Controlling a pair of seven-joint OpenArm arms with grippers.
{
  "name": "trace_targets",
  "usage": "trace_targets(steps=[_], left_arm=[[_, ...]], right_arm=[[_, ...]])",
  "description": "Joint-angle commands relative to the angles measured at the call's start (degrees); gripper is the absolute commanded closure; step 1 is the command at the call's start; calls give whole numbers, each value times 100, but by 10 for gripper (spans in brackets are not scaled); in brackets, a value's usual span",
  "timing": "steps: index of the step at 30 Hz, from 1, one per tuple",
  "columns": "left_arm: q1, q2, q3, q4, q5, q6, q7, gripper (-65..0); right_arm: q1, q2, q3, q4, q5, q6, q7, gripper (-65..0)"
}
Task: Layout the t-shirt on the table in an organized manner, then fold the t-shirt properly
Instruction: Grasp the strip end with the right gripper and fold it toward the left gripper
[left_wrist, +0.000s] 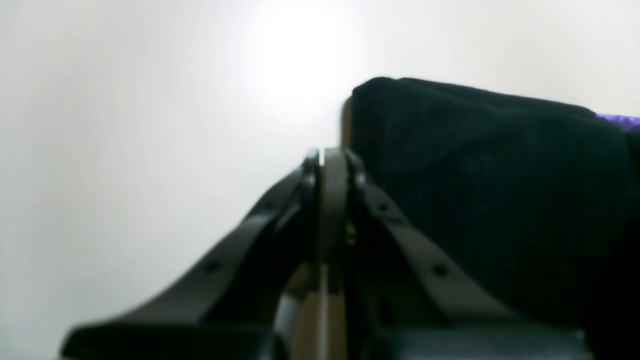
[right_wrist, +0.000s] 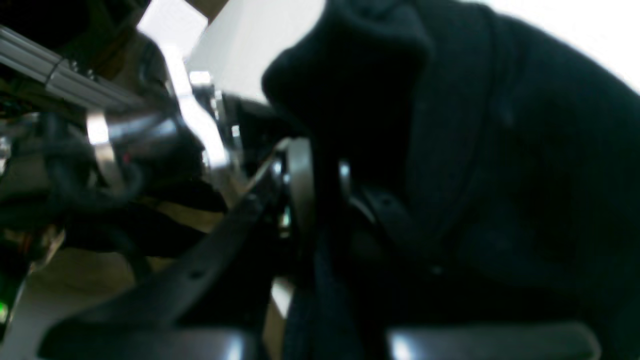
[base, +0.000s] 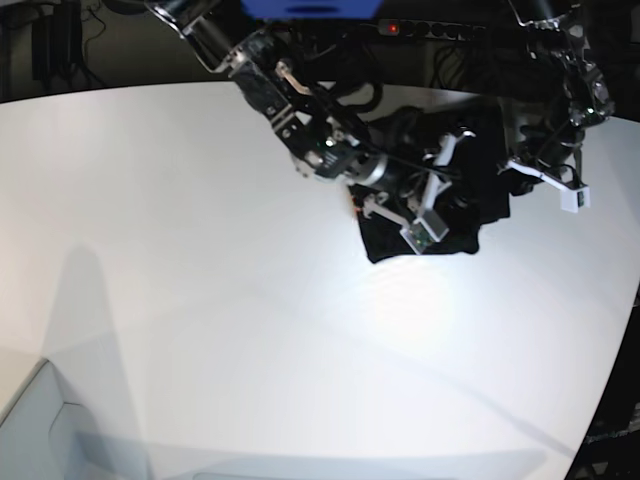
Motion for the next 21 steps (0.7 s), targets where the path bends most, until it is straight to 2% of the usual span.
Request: trace_targets(steps=[1, 6, 15, 21], left_arm=[[71, -19, 4, -25, 298, 88, 401, -21], [71, -45, -5, -25, 298, 88, 401, -21], [71, -81, 4, -25, 298, 79, 401, -21], [53, -318, 22, 89, 263, 70, 401, -21]], right_arm=[[136, -139, -77, 30, 101, 64, 137, 0], [453, -173, -235, -321, 101, 64, 313, 0], [461, -173, -244, -409, 101, 64, 550, 0], [461, -173, -270, -400, 101, 64, 550, 0]])
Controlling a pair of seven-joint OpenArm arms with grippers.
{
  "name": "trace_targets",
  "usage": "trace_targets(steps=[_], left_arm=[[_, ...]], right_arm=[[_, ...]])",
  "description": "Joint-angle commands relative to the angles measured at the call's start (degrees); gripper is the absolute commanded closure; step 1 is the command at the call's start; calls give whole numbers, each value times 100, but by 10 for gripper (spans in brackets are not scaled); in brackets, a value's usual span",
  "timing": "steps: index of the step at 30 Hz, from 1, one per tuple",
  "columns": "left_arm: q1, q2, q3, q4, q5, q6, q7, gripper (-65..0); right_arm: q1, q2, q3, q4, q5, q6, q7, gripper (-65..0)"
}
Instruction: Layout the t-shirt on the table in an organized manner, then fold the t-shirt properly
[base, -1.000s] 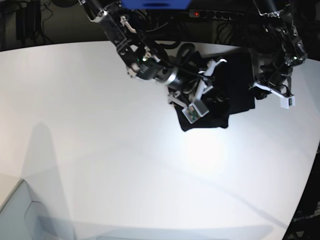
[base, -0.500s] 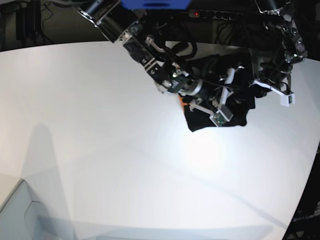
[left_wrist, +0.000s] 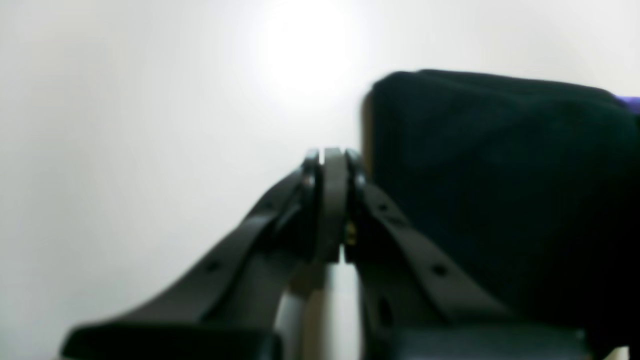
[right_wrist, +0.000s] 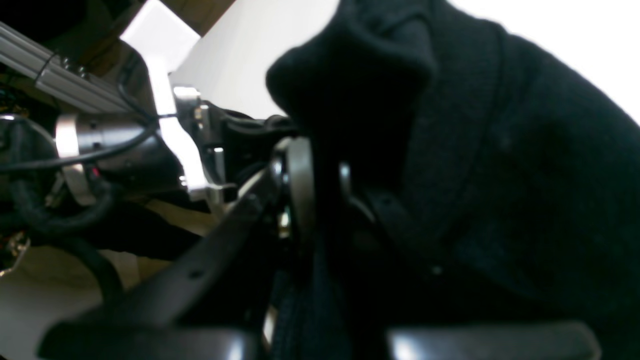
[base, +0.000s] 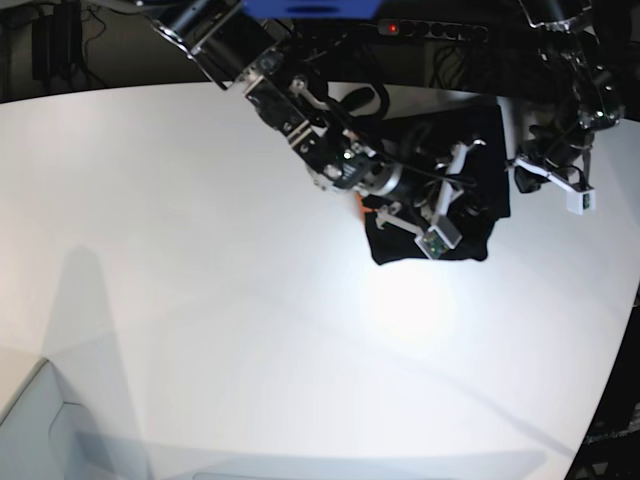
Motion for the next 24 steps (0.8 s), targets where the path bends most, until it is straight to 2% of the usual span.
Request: trace_targets(steps=[1, 8, 10, 14, 16, 19, 24], left_arm=[[38, -40, -7, 72, 208, 109, 227, -21], [29, -58, 2, 89, 208, 109, 262, -21], [29, -67, 2, 89, 208, 109, 262, -21], [47, -76, 2, 89, 226, 101, 271, -22], [47, -76, 2, 89, 243, 30, 271, -22], [38, -76, -7, 89, 252, -321, 271, -22], [55, -243, -15, 89, 252, -436, 279, -22]], right_arm=[[112, -106, -67, 131, 95, 61, 166, 0], [463, -106, -771, 113, 130, 61, 166, 0], [516, -106, -885, 96, 130, 61, 166, -41], [516, -106, -894, 96, 130, 61, 174, -163], [516, -106, -894, 104, 130, 61, 350, -210], [472, -106, -894, 157, 130, 61, 570, -267], [358, -106, -850, 526, 130, 61, 596, -328]])
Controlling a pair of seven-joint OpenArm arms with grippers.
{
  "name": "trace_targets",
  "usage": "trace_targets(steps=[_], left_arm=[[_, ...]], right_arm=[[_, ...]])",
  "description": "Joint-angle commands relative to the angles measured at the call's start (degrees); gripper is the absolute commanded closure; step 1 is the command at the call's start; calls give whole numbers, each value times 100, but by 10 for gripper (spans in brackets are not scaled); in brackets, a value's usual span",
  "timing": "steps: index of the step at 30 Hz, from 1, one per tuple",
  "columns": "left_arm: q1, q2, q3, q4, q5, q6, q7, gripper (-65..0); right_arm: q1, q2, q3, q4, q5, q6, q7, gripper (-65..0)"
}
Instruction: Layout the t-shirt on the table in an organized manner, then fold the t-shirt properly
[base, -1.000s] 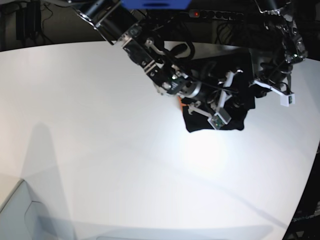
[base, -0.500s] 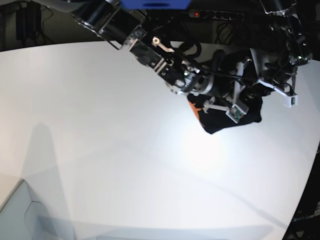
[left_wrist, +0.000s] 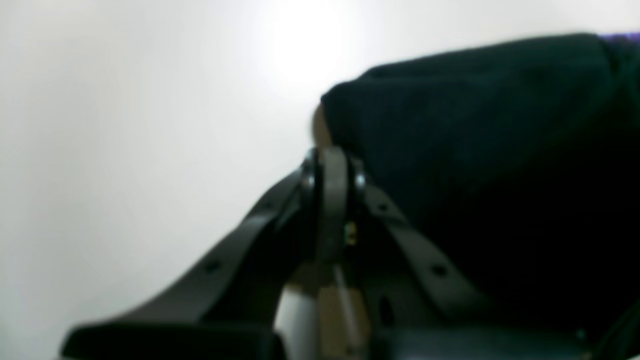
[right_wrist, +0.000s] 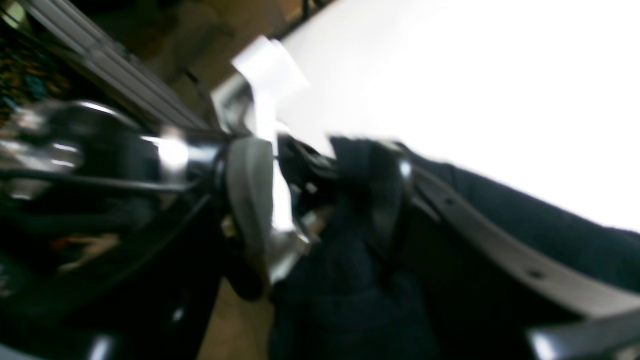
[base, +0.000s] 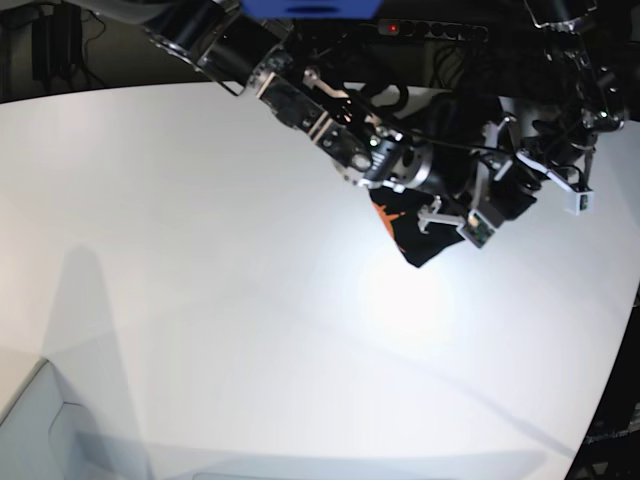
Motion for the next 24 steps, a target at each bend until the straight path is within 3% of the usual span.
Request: trace_targets(steps=[1, 4, 12, 16, 19, 24], left_arm=[[47, -114, -37, 39, 103, 12, 72, -22], [99, -316, -46, 39, 77, 12, 72, -22], [354, -562, -451, 206, 42, -23, 72, -25], [583, -518, -846, 927, 42, -691, 590, -27], [539, -211, -1312, 1534, 42, -1276, 1162, -27], [187, 475, -1971, 2650, 68, -1276, 1918, -57]], right_arm=[[43, -108, 134, 232, 66, 59, 161, -335], [-177, -56, 486, 583, 66, 59, 161, -341], [-651, 726, 1339, 1243, 66, 59, 126, -344], [-889, 929, 1708, 1331, 66, 59, 117, -360], [-1038, 1008, 1840, 1348, 66, 59, 117, -362], [-1179, 1122, 1875, 1383, 66, 59, 117, -361]])
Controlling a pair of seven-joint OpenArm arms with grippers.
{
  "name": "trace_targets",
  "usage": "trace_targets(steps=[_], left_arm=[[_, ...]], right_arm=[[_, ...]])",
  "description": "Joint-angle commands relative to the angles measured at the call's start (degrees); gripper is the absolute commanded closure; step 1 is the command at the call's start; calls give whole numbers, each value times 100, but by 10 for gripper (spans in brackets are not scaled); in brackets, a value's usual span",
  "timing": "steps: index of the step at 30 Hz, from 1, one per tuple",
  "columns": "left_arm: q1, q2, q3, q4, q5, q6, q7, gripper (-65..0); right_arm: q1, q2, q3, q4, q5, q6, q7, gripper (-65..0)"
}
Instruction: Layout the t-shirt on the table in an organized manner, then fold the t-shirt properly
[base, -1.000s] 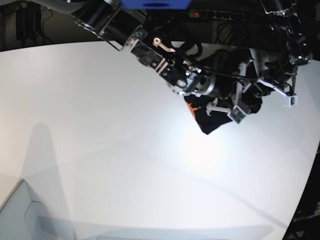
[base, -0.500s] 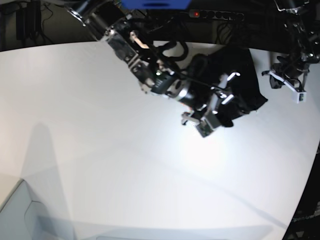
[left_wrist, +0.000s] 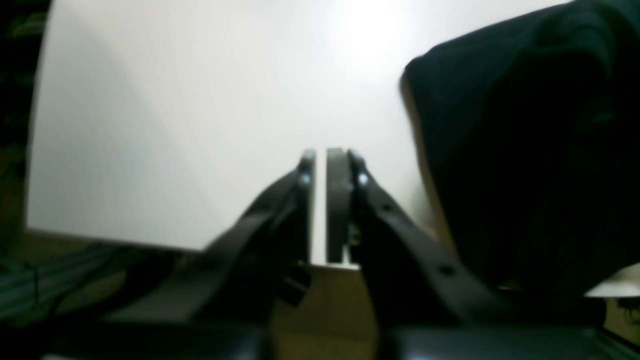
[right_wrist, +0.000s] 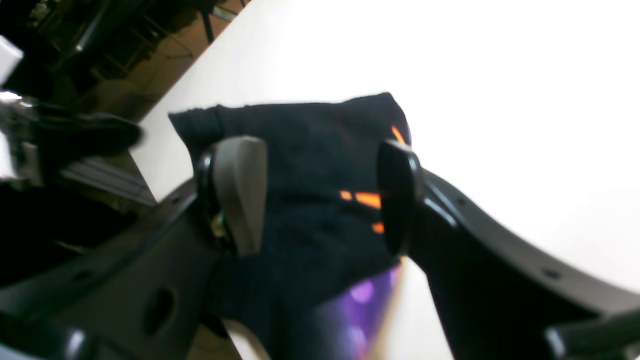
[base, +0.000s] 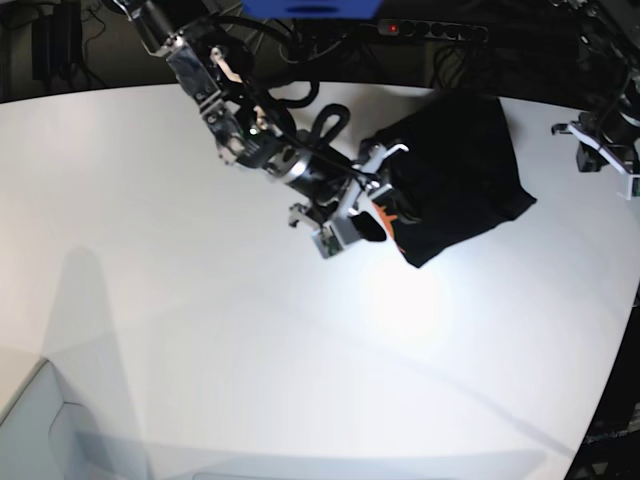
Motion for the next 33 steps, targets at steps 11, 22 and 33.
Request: trace_targets(steps=[11, 22, 33], left_arm=[[-299, 309, -9, 233, -177, -6, 193, -475], [-273, 476, 475, 172, -502, -6, 395, -454], [-317, 485, 484, 172, -810, -6, 413, -454]], right_arm=[[47, 100, -20, 125, 62, 61, 152, -360], [65, 100, -29, 125, 62, 61, 152, -360], [100, 109, -29, 125, 62, 61, 152, -361]])
